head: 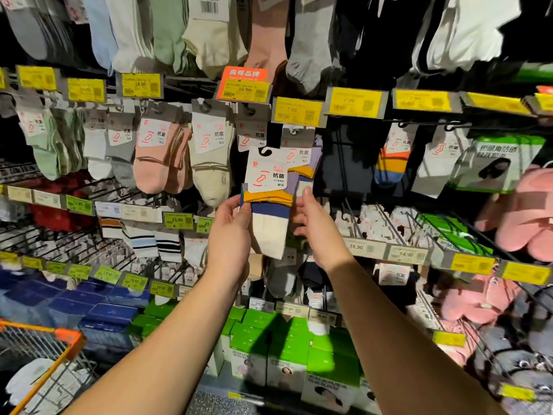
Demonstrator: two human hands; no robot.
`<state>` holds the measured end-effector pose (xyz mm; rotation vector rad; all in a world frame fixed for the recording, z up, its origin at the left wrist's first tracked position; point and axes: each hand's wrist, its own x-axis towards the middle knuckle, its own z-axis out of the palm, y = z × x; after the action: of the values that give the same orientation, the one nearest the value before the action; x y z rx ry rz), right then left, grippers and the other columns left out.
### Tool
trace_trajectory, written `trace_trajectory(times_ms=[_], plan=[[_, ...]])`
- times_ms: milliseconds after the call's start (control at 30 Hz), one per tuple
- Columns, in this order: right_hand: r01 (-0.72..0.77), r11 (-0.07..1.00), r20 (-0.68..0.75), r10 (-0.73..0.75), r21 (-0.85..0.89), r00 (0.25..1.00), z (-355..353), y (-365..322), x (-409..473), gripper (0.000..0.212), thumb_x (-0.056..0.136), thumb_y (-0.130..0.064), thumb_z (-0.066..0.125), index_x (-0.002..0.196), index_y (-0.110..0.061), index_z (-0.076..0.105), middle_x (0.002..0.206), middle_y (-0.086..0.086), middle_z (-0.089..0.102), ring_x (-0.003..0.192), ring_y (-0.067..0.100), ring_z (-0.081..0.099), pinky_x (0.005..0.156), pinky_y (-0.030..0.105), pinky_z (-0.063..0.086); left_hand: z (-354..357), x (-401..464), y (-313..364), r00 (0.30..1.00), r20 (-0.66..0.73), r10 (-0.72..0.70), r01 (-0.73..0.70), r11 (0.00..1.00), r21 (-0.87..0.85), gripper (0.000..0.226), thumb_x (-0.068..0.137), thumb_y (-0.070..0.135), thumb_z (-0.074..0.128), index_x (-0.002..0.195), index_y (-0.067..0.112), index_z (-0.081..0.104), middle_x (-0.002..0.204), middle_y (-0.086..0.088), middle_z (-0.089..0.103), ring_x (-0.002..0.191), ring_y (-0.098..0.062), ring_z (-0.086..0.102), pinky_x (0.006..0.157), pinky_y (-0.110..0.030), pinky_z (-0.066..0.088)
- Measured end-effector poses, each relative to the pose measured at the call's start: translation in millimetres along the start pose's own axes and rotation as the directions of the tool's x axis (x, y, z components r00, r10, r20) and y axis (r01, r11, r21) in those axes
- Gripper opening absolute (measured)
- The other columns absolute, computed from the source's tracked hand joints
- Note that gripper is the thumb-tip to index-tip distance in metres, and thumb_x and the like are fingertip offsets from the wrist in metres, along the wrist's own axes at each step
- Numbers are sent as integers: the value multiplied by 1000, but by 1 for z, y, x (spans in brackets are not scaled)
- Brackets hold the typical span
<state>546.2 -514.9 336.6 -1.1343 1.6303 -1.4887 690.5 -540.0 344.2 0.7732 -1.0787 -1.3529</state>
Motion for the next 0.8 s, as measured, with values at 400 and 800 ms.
trace_trajectory(times_ms=[400, 800], plan=[[141, 990, -106, -143, -18, 984, -11, -26, 12, 31, 99, -54, 49, 112, -28, 61, 113, -9, 69, 105, 12, 65, 94, 42, 53, 27, 15, -2, 993, 118, -2, -16, 987, 157, 21, 104, 12, 48, 123, 10, 57, 102, -3, 71, 77, -3, 70, 61, -19, 53], [150, 988, -178, -153, -31, 972, -19, -36, 42, 20, 103, -41, 49, 115, -27, 58, 115, -8, 67, 107, 15, 64, 98, 46, 52, 37, 38, 7, 986, 166, -17, -46, 930, 366, 28, 98, 33, 56, 123, 26, 67, 106, 6, 75, 97, -12, 71, 92, -46, 56]])
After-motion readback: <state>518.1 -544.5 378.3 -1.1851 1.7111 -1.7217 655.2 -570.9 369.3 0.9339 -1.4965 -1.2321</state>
